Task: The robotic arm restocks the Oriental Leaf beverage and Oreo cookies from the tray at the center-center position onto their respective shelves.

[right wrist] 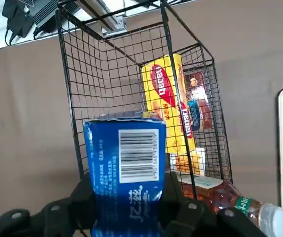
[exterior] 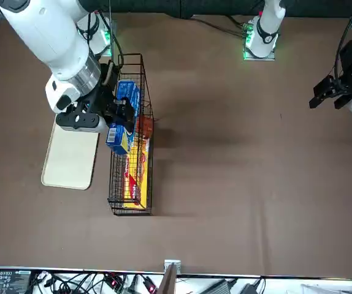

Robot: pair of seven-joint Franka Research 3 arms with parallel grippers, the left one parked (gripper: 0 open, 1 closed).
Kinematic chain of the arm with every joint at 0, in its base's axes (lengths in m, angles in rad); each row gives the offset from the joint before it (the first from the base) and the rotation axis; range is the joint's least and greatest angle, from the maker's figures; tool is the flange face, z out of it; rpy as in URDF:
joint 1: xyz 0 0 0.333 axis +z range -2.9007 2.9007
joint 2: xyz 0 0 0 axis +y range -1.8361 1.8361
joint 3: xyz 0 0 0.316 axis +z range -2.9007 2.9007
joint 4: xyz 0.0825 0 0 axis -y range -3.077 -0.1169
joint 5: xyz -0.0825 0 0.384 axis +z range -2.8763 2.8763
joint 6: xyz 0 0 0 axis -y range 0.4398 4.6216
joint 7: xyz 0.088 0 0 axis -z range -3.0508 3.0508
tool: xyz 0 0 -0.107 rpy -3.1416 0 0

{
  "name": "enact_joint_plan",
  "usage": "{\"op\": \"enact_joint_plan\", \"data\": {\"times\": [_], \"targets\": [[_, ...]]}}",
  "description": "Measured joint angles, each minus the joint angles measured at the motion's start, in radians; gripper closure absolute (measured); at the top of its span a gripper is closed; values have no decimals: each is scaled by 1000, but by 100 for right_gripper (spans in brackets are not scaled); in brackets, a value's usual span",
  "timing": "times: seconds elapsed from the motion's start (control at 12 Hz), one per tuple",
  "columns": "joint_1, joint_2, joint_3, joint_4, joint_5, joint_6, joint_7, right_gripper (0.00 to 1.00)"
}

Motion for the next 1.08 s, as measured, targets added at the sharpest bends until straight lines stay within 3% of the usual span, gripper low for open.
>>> {"op": "enact_joint_plan", "data": {"times": [1.08], "targets": [[-1,0,-1,0,0,21,0,39]]}}
